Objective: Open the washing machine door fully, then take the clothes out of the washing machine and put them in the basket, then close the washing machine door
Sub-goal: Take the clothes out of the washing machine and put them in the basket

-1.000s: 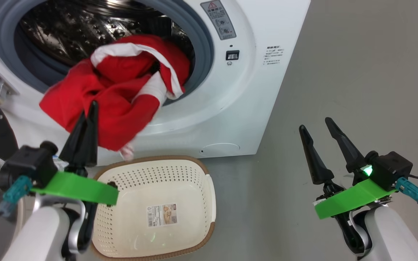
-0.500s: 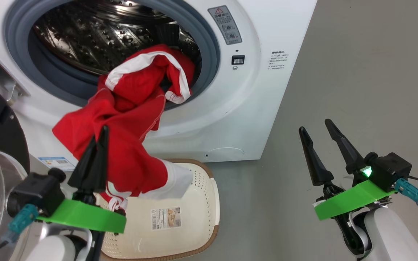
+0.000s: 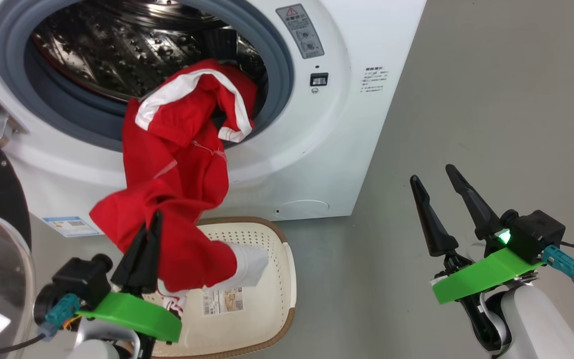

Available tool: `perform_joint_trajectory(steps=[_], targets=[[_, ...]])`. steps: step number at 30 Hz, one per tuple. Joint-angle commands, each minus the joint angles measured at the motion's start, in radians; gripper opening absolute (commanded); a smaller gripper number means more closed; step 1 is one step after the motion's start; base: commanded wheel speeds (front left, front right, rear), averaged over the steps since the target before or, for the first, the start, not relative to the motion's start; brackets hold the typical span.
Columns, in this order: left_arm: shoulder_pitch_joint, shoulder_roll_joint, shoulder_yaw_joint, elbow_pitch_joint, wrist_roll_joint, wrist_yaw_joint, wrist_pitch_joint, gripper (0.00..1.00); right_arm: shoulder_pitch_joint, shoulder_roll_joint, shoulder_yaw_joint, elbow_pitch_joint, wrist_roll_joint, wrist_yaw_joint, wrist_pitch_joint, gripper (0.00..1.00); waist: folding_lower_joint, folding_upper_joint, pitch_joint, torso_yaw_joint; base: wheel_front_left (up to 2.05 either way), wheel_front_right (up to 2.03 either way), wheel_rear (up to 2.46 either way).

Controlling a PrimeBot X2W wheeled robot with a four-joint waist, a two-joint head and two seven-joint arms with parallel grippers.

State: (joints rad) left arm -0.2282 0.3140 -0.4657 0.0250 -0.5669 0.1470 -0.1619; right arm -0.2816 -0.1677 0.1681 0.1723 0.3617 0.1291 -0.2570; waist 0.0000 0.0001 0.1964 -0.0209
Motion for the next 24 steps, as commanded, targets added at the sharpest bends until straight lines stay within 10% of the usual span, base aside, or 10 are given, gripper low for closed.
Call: perform_joint_trajectory(steps=[1, 24], targets=[[-0.016, 0.019, 0.033, 0.006, -0.012, -0.011, -0.015, 0.00, 0.007, -0.003, 0.023, -0.024, 0.005, 0.002, -0.005, 1.00, 0.0000, -0.0001, 0.005, -0.007, 0.00, 0.00, 0.00], [-0.234, -0.088, 0.013, 0.666, -0.060, -0.187, -0.087, 0.00, -0.031, 0.005, 0.016, -0.048, -0.007, 0.002, -0.005, 1.00, 0.0000, -0.0001, 0.122, -0.085, 0.00, 0.00, 0.00]])
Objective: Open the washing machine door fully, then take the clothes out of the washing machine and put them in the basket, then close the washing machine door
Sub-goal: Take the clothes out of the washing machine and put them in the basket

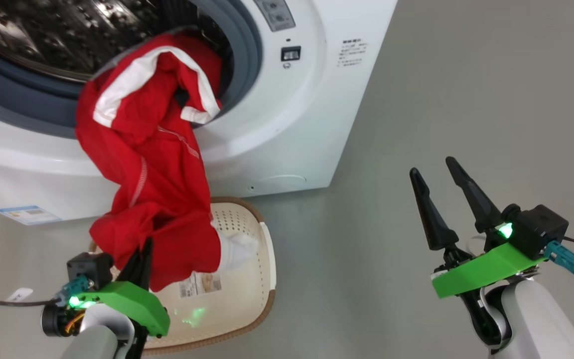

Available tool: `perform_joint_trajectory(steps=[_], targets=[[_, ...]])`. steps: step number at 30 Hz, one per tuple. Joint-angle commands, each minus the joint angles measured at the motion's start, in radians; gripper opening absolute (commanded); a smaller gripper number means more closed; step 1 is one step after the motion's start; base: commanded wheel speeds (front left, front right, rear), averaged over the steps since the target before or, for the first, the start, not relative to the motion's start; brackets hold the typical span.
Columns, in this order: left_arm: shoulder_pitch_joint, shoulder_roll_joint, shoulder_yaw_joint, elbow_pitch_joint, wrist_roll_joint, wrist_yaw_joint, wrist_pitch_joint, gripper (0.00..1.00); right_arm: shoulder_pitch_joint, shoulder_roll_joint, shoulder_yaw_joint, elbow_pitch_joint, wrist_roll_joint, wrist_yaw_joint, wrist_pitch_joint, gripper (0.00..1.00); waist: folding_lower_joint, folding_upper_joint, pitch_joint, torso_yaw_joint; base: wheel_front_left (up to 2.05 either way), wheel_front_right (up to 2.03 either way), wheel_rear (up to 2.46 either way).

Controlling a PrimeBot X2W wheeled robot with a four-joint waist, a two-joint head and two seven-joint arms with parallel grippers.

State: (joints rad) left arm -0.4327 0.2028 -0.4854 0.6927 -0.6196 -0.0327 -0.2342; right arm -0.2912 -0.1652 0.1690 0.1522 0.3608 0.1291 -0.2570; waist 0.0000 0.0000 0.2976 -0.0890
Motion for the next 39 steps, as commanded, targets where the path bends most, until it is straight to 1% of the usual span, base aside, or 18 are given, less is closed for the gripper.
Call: perform_joint_trajectory(steps=[1, 9, 10, 16, 22, 31, 39], targets=[[-0.039, 0.019, 0.034, 0.025, -0.010, -0.015, -0.016, 0.00, -0.024, 0.004, 0.014, -0.029, -0.006, 0.002, -0.005, 1.00, 0.0000, 0.0000, 0.028, -0.020, 0.00, 0.00, 0.00], [-0.114, -0.013, 0.031, 0.210, -0.017, -0.052, -0.022, 0.00, -0.038, 0.017, 0.013, -0.036, -0.012, 0.002, -0.005, 1.00, 0.0000, 0.0000, 0.062, -0.043, 0.00, 0.00, 0.00], [-0.114, -0.013, 0.031, 0.210, -0.017, -0.052, -0.022, 0.00, -0.038, 0.017, 0.013, -0.036, -0.012, 0.002, -0.005, 1.00, 0.0000, 0.0000, 0.062, -0.043, 0.00, 0.00, 0.00], [-0.170, -0.030, 0.023, 0.349, -0.025, -0.070, -0.022, 0.00, -0.048, 0.024, 0.020, -0.038, -0.012, 0.002, -0.005, 1.00, 0.0000, 0.0000, 0.084, -0.057, 0.00, 0.00, 0.00], [-0.228, -0.045, 0.015, 0.452, -0.038, -0.083, -0.010, 0.00, -0.061, 0.028, 0.021, -0.042, -0.013, 0.002, -0.005, 1.00, 0.0000, 0.0000, 0.126, -0.069, 0.00, 0.00, 0.00], [-0.299, -0.049, 0.007, 0.545, -0.053, -0.092, 0.002, 0.00, -0.085, 0.040, 0.025, -0.050, -0.018, 0.002, -0.005, 1.00, 0.0000, 0.0000, 0.184, -0.085, 0.00, 0.00, 0.00], [-0.329, -0.051, 0.005, 0.572, -0.064, -0.094, -0.002, 0.00, -0.100, 0.048, 0.023, -0.055, -0.021, 0.002, -0.005, 1.00, 0.0000, 0.0000, 0.217, -0.098, 0.00, 0.00, 0.00]])
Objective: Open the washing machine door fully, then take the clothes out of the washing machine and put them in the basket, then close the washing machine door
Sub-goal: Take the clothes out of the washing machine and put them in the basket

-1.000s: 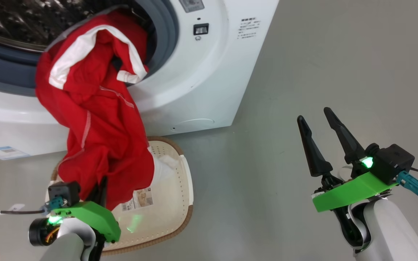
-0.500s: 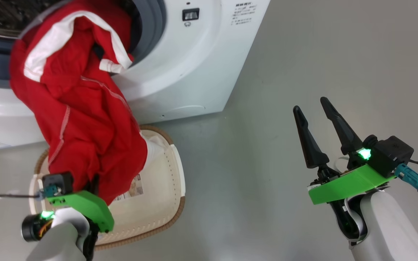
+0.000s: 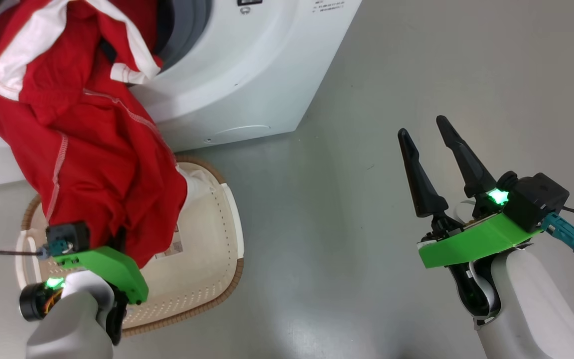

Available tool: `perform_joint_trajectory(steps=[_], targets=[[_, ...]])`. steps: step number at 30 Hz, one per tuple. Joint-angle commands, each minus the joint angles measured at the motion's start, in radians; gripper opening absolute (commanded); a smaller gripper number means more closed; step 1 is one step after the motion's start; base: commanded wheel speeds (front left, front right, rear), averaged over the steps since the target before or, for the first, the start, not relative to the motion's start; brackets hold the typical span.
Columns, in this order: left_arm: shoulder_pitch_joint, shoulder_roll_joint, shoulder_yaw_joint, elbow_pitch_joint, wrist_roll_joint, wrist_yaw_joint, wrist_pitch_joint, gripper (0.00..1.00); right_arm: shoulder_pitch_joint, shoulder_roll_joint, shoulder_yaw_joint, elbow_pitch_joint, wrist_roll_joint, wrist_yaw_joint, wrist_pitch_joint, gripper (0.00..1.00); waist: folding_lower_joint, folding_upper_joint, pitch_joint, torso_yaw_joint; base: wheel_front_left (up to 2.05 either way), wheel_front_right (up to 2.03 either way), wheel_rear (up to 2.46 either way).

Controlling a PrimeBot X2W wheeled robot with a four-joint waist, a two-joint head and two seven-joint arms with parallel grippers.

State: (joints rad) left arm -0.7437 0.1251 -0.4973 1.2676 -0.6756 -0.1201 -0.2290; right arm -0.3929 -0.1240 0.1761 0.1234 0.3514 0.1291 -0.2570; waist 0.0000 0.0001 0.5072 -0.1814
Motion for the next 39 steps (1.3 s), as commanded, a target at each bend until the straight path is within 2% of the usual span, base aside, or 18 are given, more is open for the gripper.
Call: perform_joint_trajectory(steps=[1, 8, 9, 10, 11, 12, 13, 20, 24, 39], targets=[[-0.021, 0.027, 0.016, -0.001, -0.008, -0.007, -0.008, 0.00, 0.000, 0.008, 0.016, -0.026, -0.013, 0.002, -0.005, 1.00, 0.0000, -0.0001, 0.010, -0.007, 0.00, 0.00, 0.00], [-0.032, 0.021, 0.013, 0.011, -0.010, -0.002, -0.019, 0.00, -0.005, 0.010, 0.010, -0.025, -0.015, 0.002, -0.005, 1.00, 0.0000, -0.0001, 0.012, -0.005, 0.00, 0.00, 0.00], [-0.032, 0.022, 0.012, 0.011, -0.009, -0.001, -0.020, 0.04, -0.005, 0.010, 0.009, -0.025, -0.015, 0.002, -0.005, 1.00, 0.0000, -0.0001, 0.011, -0.003, 0.00, 0.00, 0.00], [-0.033, 0.023, 0.011, 0.012, -0.007, 0.003, -0.022, 0.25, -0.006, 0.010, 0.009, -0.025, -0.015, 0.002, -0.005, 1.00, 0.0000, -0.0001, 0.010, -0.001, 0.00, 0.00, 0.00], [-0.034, 0.023, 0.011, 0.012, -0.006, 0.004, -0.024, 0.42, -0.006, 0.010, 0.009, -0.024, -0.016, 0.002, -0.005, 1.00, 0.0000, -0.0001, 0.009, 0.001, 0.00, 0.00, 0.00], [-0.033, 0.023, 0.012, 0.013, -0.007, 0.004, -0.025, 0.78, -0.006, 0.010, 0.009, -0.023, -0.016, 0.002, -0.005, 1.00, 0.0000, -0.0001, 0.007, 0.003, 0.00, 0.00, 0.00], [-0.032, 0.022, 0.013, 0.013, -0.009, 0.004, -0.027, 1.00, -0.006, 0.010, 0.009, -0.022, -0.016, 0.002, -0.005, 1.00, 0.0000, -0.0001, 0.005, 0.005, 0.00, 0.00, 0.00], [-0.020, 0.024, 0.013, 0.005, -0.004, 0.001, -0.032, 1.00, -0.003, 0.010, 0.009, -0.020, -0.017, 0.002, -0.005, 1.00, 0.0000, -0.0001, -0.010, 0.016, 0.00, 0.00, 0.00], [-0.004, 0.038, 0.028, -0.052, 0.007, 0.001, -0.032, 1.00, 0.001, 0.006, 0.005, -0.021, -0.017, 0.002, -0.005, 1.00, 0.0000, -0.0001, -0.017, 0.026, 0.00, 0.00, 0.00], [0.163, 0.098, 0.189, -0.431, 0.117, 0.025, -0.033, 1.00, 0.022, 0.004, -0.007, -0.026, -0.016, 0.002, -0.005, 1.00, 0.0000, -0.0001, -0.043, 0.052, 0.00, 0.00, 0.00]])
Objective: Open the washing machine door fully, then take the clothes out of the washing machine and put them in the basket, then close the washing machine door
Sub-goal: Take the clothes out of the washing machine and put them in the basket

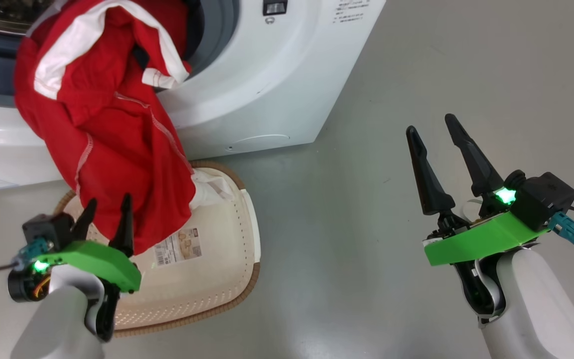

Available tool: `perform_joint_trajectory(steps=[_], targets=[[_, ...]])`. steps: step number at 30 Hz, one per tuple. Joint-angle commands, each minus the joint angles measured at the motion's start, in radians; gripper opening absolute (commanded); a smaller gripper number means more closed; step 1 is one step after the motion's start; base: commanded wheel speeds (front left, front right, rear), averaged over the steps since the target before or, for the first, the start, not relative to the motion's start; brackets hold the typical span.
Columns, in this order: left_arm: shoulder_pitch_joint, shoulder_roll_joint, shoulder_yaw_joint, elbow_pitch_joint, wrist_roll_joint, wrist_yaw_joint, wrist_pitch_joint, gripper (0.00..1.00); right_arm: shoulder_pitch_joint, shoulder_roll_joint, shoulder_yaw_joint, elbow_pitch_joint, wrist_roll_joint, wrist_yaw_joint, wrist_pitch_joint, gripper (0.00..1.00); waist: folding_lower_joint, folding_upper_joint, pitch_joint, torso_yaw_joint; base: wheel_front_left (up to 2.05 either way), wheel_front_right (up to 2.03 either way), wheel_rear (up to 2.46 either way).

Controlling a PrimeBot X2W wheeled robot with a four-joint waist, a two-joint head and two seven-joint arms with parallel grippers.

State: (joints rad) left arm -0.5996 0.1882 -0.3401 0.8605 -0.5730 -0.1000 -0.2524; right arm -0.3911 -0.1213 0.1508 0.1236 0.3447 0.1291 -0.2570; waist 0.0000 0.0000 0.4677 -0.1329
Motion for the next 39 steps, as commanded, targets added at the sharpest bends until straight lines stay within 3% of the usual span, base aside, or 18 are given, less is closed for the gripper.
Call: perform_joint_trajectory(steps=[1, 19, 31, 39], targets=[[0.035, 0.038, 0.042, -0.055, 0.026, 0.005, -0.009, 1.00, 0.020, 0.001, 0.019, -0.026, -0.009, 0.002, -0.005, 1.00, 0.0000, 0.0000, -0.005, 0.005, 0.00, 0.00, 0.00], [0.299, -0.021, 0.263, -0.601, 0.193, 0.030, -0.009, 1.00, 0.028, -0.010, 0.014, -0.043, -0.012, 0.002, -0.005, 1.00, 0.0000, 0.0000, -0.019, 0.026, 0.00, 0.00, 0.00], [0.381, -0.052, 0.308, -0.759, 0.250, 0.030, -0.009, 1.00, 0.040, -0.017, 0.012, -0.047, -0.011, 0.002, -0.005, 1.00, 0.0000, 0.0000, -0.036, 0.032, 0.00, 0.00, 0.00], [0.401, -0.048, 0.312, -0.792, 0.258, 0.039, -0.009, 1.00, 0.046, -0.019, 0.016, -0.046, -0.012, 0.002, -0.005, 1.00, 0.0000, 0.0000, -0.041, 0.029, 0.00, 0.00, 0.00]])
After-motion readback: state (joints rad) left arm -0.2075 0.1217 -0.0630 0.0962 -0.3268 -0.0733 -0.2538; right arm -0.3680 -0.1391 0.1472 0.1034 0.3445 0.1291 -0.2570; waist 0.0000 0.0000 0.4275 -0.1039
